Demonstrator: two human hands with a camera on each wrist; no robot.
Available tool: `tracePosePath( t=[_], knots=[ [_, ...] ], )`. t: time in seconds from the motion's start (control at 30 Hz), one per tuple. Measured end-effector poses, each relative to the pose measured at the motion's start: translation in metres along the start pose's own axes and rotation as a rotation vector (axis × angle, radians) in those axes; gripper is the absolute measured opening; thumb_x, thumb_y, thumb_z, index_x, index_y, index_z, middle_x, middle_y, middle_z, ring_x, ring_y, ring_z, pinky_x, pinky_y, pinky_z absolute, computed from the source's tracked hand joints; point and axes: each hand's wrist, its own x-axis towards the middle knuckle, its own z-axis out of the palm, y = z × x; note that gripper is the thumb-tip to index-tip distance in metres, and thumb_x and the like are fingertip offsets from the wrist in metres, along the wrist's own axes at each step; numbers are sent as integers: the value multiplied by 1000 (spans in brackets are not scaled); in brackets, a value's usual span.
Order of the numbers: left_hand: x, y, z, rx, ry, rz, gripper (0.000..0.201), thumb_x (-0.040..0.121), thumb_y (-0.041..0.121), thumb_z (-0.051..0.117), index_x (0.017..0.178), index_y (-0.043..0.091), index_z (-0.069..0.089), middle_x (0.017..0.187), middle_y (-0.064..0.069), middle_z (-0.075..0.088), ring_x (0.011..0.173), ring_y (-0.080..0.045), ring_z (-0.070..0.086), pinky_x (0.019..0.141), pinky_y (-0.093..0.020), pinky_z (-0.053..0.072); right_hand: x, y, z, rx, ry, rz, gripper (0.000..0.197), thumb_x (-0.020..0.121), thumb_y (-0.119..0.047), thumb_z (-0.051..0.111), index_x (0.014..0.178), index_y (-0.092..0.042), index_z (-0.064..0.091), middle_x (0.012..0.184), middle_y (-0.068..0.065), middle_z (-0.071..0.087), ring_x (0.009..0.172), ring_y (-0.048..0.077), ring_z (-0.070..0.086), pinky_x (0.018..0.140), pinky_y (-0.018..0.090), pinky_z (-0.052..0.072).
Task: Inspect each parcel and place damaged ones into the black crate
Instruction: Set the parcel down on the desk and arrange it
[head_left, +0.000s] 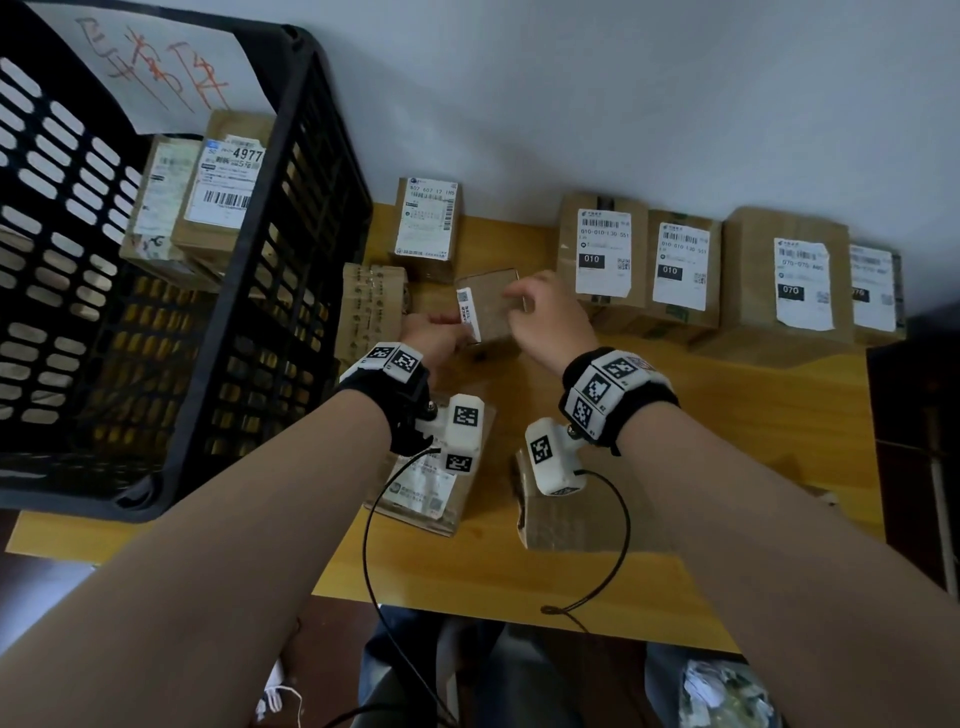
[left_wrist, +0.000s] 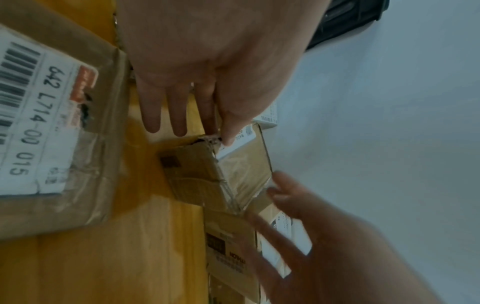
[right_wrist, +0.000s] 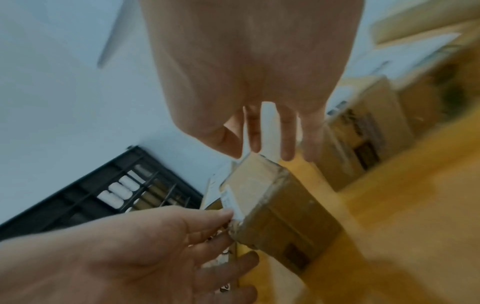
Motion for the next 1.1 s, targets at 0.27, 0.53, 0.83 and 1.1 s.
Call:
tracePosePath(
  t=[0.27,0.53,0.83,1.1],
  knots=[
    [5,0,0,131,-41,32,64,94,10,71,152,28,49,133,-8,69,118,-29,66,85,-43,60,19,-13,9,-424,-329,82,40,101,-28,48,134,-23,68,145,4,61,140,32,47,124,49,26],
    [3,9,-4,55,-68,77,46,98,3,61,140,22,63,122,-9,73,96,-19,69,71,-29,58,17,-7,-9,86,71,147,40,104,-17,52,144,-15,56,145,1,56,128,22,59,94,26,49],
    [-4,28,-8,-117,-54,176,26,104,31,60,117,12,72,110,-12,75,101,-28,73,79,-41,63,15,-14,-11,524,7,389,56,104,-62,35,114,-14,63,122,21,66,110,34,67,97,51,55],
    [-11,46,-16,3,-144,196,54,69,27,94,118,26,72,131,-8,69,111,-27,71,93,-48,61,-2,-6,-28,1047,75,487,56,94,-4,69,144,-15,48,132,13,59,118,32,63,73,38,62]
  ],
)
